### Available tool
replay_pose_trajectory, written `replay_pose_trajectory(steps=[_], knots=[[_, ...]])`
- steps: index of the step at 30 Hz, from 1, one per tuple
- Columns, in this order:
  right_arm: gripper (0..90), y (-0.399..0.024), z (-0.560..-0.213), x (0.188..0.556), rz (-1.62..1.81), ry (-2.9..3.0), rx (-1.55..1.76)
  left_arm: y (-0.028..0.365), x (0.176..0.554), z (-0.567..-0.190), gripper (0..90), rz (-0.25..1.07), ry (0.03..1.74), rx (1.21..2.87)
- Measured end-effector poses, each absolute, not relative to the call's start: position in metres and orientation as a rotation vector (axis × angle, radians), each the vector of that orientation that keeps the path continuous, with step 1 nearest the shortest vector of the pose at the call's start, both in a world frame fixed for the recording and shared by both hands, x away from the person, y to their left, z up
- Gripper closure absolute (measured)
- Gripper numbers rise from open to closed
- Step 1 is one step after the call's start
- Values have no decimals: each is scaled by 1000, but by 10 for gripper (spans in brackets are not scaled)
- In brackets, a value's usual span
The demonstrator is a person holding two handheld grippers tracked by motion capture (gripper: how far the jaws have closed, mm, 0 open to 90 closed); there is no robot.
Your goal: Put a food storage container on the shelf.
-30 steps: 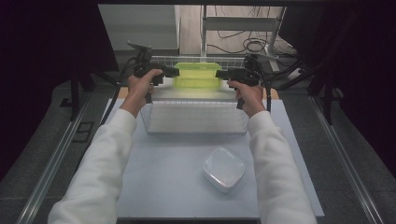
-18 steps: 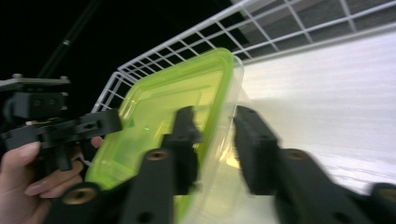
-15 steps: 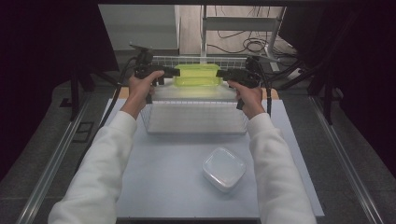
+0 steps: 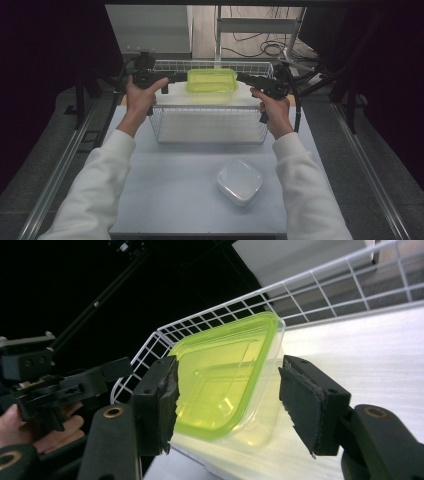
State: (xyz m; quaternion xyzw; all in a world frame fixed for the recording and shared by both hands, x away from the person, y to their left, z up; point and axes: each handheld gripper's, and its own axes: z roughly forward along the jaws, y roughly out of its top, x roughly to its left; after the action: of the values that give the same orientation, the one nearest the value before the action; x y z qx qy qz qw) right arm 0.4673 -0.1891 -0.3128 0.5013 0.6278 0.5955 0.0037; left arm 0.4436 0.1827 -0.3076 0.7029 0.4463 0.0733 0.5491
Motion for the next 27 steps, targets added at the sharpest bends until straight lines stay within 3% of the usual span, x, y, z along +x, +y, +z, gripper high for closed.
replay_pose_trajectory(steps=[16, 27], knots=[[389, -201, -303, 391, 1450, 2298, 1186, 197, 360, -329, 277, 180, 1017, 1727], [390, -227, -356, 332, 1314, 2383, 1207, 198, 301, -385, 303, 154, 1031, 1819]])
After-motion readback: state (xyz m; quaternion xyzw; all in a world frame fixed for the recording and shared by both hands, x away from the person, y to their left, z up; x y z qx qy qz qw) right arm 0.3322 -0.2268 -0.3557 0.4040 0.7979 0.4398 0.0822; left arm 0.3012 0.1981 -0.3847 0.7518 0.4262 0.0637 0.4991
